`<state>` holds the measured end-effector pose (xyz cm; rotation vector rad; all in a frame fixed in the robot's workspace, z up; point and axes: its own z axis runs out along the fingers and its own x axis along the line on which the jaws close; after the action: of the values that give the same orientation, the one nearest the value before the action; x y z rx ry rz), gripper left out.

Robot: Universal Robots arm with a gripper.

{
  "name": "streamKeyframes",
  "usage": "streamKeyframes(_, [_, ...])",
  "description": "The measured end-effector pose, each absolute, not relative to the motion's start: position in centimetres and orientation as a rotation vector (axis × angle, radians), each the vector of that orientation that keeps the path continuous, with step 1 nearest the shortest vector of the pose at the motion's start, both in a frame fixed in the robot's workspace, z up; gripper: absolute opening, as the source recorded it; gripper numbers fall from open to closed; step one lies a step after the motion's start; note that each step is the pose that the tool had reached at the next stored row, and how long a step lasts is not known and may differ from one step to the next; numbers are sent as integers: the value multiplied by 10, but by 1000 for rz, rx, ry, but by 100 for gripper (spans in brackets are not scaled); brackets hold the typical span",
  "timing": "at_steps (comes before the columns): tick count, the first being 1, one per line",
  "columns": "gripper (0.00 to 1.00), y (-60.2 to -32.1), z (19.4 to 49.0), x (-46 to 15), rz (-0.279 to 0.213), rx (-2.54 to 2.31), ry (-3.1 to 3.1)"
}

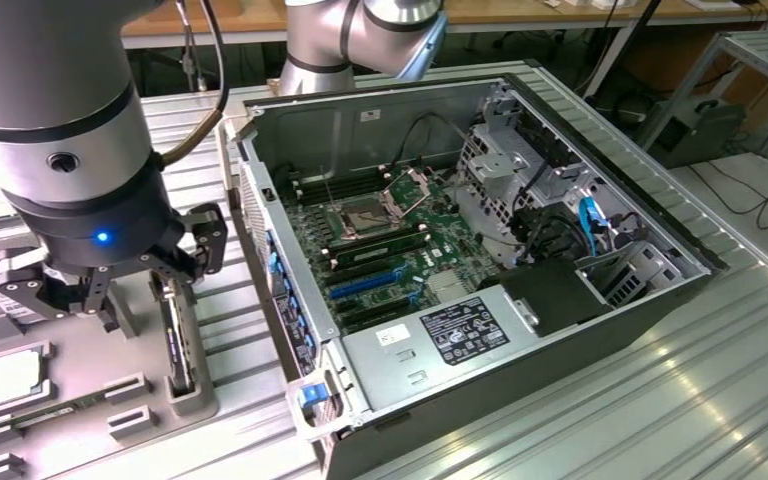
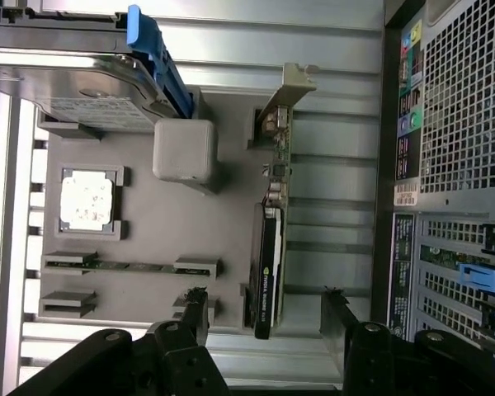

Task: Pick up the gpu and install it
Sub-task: 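Pick up the gpu and move the gpu toward the slot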

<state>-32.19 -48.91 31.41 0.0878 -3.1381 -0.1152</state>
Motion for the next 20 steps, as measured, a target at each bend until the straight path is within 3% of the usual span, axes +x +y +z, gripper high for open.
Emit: streamKeyframes(20, [66, -478, 298, -318, -63, 77, -3138])
